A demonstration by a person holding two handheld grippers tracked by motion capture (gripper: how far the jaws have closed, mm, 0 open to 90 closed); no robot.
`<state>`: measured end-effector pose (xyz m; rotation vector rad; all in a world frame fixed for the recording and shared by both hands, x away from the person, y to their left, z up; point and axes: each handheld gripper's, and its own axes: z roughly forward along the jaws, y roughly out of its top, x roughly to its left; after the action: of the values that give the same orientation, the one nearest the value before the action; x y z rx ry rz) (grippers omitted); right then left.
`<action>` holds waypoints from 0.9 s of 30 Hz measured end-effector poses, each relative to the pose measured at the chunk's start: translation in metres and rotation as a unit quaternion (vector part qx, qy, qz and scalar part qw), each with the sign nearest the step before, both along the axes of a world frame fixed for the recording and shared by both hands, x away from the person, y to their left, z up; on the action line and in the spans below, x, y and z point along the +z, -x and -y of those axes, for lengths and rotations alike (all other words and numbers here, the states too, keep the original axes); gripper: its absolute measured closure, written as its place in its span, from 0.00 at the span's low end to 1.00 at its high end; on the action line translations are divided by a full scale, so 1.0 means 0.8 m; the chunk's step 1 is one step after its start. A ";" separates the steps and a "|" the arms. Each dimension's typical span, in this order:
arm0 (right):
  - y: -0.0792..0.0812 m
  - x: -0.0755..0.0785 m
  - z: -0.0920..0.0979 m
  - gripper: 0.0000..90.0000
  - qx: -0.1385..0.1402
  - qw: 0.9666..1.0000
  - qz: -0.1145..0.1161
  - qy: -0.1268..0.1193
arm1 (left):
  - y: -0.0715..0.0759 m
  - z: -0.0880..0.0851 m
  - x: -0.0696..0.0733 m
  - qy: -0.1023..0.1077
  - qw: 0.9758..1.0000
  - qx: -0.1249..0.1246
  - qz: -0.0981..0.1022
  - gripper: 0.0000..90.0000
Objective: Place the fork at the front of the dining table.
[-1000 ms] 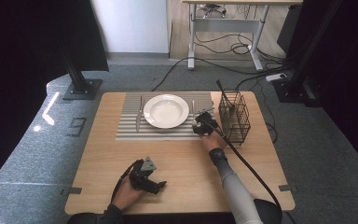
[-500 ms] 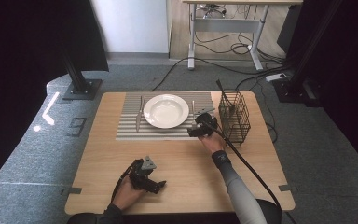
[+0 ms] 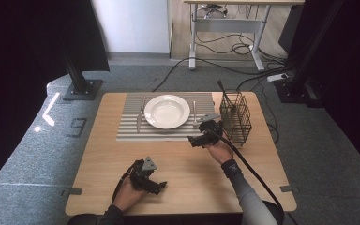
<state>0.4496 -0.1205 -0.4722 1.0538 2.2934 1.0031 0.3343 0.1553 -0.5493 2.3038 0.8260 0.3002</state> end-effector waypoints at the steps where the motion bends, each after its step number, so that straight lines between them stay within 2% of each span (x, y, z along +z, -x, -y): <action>1: 0.005 0.001 0.002 0.00 0.002 1.000 -0.001 0.001 | 0.000 0.000 0.000 0.000 1.000 0.000 0.000 0.00; 7: 0.036 0.004 0.021 0.00 0.009 1.000 0.004 0.000 | 0.000 0.000 0.000 0.000 1.000 0.001 0.000 0.00; 12: 0.061 -0.008 0.042 0.00 0.007 1.000 0.002 0.001 | 0.000 0.000 0.000 0.001 1.000 0.001 0.000 0.00; 14: 0.071 -0.016 0.051 0.00 0.002 1.000 0.005 -0.005 | 0.000 0.000 0.000 0.001 1.000 0.002 0.000 0.00; 17: 0.083 -0.034 0.064 0.00 -0.005 1.000 -0.006 -0.024 | 0.000 0.000 0.000 0.000 1.000 0.001 0.000 0.00; 19: 0.087 -0.045 0.069 0.00 -0.003 1.000 -0.016 -0.014 | 0.000 0.000 0.000 0.000 1.000 0.001 0.000 0.00; 21: 0.092 -0.058 0.075 0.00 -0.005 1.000 -0.012 0.000 | 0.000 0.000 0.000 0.000 1.000 0.002 0.000 0.00; 27: 0.094 -0.092 0.093 0.00 -0.019 0.999 -0.033 0.000 | 0.000 0.000 0.000 0.000 1.000 0.002 0.000 0.00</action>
<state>0.3747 -0.1950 -0.5457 1.1418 2.3171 0.9663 0.3343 0.1553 -0.5494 2.3017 0.8294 0.3018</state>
